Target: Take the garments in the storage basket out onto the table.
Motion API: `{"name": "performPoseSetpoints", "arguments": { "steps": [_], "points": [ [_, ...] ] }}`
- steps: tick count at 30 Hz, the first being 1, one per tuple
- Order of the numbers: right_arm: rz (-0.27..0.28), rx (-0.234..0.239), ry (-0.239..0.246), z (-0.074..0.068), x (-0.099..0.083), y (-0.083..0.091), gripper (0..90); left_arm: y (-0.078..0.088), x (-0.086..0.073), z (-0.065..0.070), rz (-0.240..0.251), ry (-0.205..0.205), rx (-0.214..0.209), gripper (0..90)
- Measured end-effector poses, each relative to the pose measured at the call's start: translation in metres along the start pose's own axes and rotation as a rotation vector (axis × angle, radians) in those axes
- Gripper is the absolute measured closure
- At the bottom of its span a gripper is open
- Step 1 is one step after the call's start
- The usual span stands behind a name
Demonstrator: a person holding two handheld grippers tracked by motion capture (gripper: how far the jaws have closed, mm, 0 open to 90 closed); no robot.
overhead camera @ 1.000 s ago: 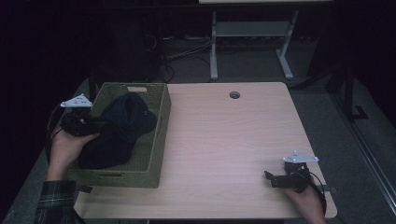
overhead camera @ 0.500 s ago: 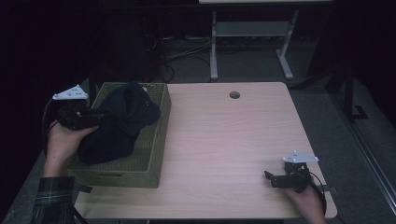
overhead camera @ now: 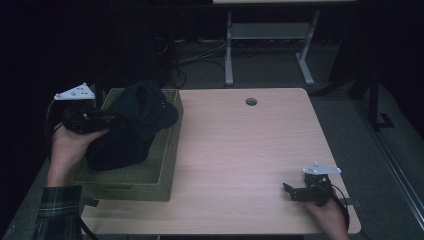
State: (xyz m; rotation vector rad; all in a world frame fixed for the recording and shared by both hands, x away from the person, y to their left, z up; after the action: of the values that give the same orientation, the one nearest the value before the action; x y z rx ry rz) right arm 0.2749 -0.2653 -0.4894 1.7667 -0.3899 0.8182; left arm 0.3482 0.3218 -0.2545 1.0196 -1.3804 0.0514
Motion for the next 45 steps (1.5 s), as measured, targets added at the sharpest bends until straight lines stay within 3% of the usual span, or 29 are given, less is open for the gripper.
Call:
{"name": "performPoseSetpoints", "arguments": {
  "steps": [35,45],
  "points": [
    [0.0,0.0,0.001,0.0,0.0,0.0,7.0,-0.031,0.071,0.047,0.102,-0.072,-0.11,77.7],
    [0.001,0.0,0.001,0.0,0.0,0.0,7.0,-0.059,0.085,0.07,0.119,-0.089,-0.179,77.7]
  ]
}}
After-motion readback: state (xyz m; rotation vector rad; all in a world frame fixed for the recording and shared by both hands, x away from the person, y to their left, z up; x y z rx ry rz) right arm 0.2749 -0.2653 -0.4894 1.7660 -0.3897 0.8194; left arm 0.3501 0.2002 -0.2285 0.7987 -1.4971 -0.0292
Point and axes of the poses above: each handheld gripper's, and its own axes: y roughly backward along the jaws, x roughly out of its top, z roughly to its right, the point moved 1 cm from there along -y, roughly forward along the jaws, and after that the axes turned 11 degrees about -y, right-handed, at the moved point
